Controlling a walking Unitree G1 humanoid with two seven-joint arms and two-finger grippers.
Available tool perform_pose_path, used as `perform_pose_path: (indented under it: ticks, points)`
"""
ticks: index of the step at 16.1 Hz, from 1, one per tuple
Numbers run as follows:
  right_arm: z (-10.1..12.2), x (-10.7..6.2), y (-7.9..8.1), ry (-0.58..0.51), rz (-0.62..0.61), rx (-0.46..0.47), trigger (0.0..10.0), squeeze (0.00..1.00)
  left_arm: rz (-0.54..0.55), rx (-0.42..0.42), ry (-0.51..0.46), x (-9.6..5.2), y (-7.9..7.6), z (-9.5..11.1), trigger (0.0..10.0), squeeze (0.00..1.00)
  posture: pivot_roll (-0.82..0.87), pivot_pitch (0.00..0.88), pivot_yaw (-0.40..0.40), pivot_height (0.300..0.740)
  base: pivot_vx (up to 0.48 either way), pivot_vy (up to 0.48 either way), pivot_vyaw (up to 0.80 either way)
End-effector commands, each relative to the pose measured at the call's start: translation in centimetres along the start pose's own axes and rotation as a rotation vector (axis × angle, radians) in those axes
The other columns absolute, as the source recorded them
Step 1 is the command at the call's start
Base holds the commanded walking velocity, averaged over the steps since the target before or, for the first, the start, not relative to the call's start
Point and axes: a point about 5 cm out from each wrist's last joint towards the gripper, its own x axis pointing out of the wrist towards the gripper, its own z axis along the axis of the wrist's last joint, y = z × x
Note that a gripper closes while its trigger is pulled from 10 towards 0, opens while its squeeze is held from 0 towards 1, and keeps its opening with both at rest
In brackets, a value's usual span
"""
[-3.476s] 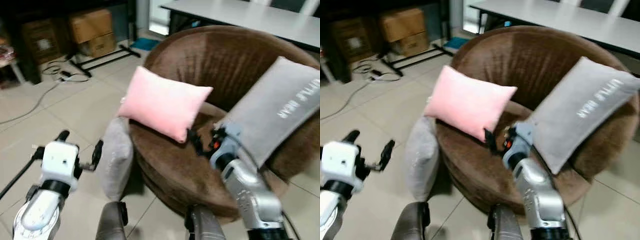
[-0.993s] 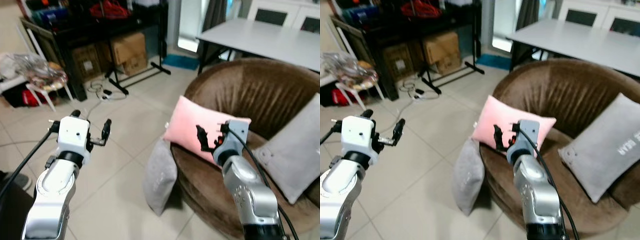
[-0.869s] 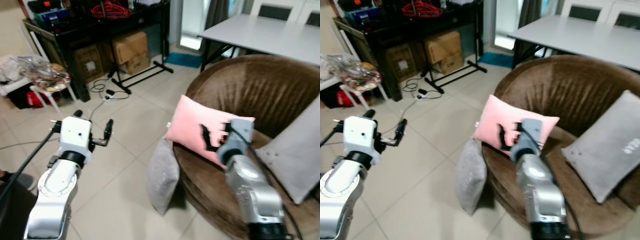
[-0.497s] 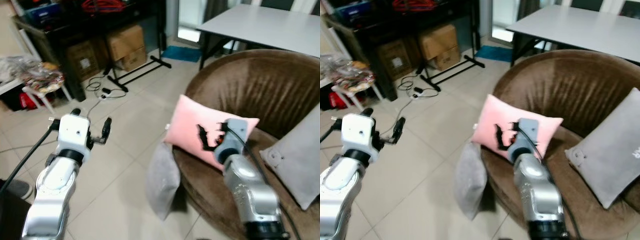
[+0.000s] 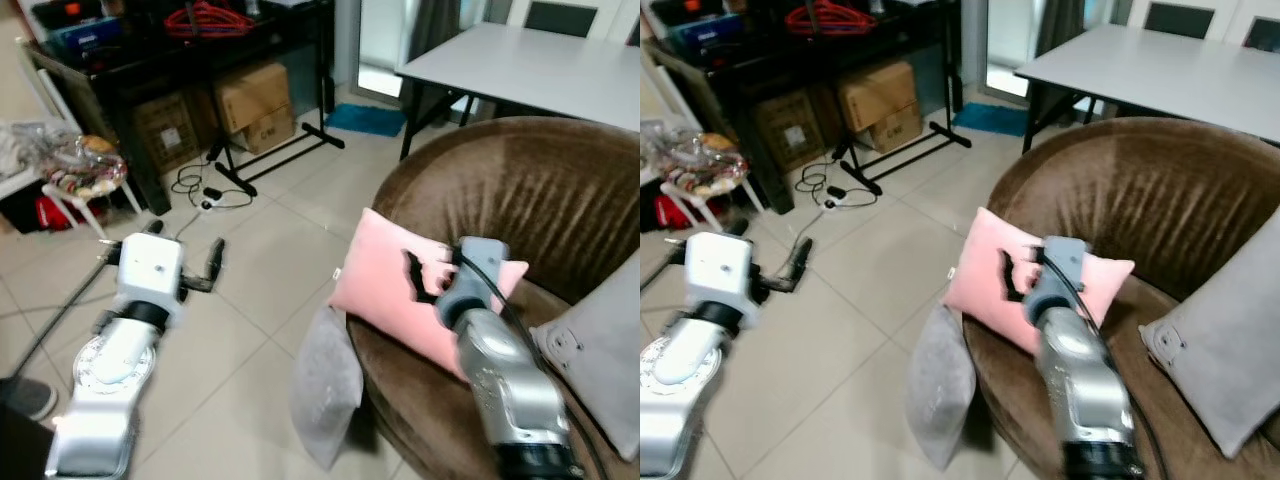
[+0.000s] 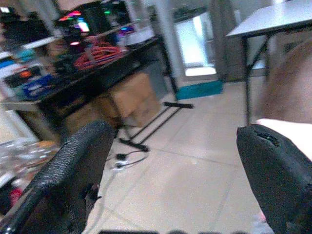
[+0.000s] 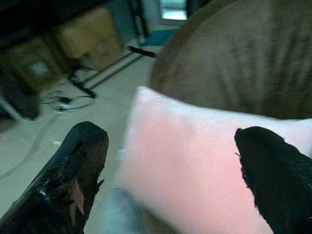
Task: Move the pillow to the sofa from floor
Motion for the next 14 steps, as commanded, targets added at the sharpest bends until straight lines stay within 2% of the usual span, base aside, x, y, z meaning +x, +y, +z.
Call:
perform_pose_path:
  ticks: [1, 8, 12, 14]
  points:
    - [0.4, 0.1, 0.85, -0.019, 0.022, 0.006, 10.0, 0.0, 0.017, 0.017, 0.002, -0.14, 0.7, 0.03, 10.0, 0.0, -0.05, 0.0, 0.06, 0.74, 0.304, 0.0, 0.0]
    - [0.13, 0.08, 0.33, -0.016, -0.001, -0.016, 10.0, 0.0, 0.003, 0.021, -0.001, -0.09, 0.51, -0.01, 10.0, 0.0, -0.06, 0.0, 0.061, 0.74, 0.293, 0.0, 0.0]
    - [-0.24, 0.18, -0.06, -0.006, -0.013, 0.031, 10.0, 0.0, -0.041, 0.059, 0.013, -0.47, 0.24, -0.42, 10.0, 0.0, -0.06, 0.0, 0.059, 0.74, 0.0, 0.0, 0.0]
    - [-0.23, 0.15, -0.07, -0.015, -0.007, 0.036, 10.0, 0.0, -0.038, 0.066, 0.013, -0.55, 0.43, -0.46, 10.0, 0.0, -0.05, 0.0, 0.055, 0.715, 0.0, 0.0, 0.0]
